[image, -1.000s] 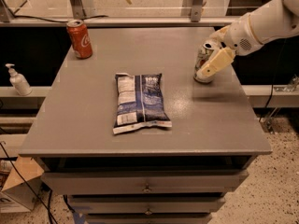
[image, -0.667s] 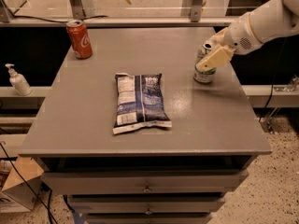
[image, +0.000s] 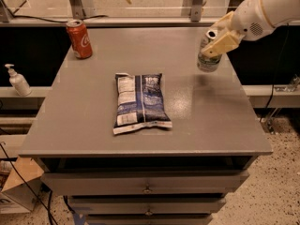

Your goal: Pick 7up can

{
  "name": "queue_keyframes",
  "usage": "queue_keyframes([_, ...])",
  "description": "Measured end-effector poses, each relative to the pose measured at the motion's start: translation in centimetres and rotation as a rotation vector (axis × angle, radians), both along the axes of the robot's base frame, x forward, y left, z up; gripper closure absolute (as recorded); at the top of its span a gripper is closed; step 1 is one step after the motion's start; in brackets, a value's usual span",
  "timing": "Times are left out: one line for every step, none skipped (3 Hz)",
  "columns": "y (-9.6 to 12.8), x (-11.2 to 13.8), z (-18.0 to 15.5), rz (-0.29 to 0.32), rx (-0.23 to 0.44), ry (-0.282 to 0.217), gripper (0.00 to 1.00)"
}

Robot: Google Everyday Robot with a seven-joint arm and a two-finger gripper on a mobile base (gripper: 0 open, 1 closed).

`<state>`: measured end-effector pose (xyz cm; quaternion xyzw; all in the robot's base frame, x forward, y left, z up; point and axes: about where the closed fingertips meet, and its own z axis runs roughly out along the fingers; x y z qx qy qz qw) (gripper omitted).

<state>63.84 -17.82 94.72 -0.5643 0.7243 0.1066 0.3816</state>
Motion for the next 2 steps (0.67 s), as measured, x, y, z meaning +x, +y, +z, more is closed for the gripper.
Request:
queue_keyframes([0.2, -1.2, 5.9, 0.05, -0.03, -0.117, 1.0])
queue_keyframes([0.1, -1.1, 7.0, 0.053, -0.03, -0.14, 1.0])
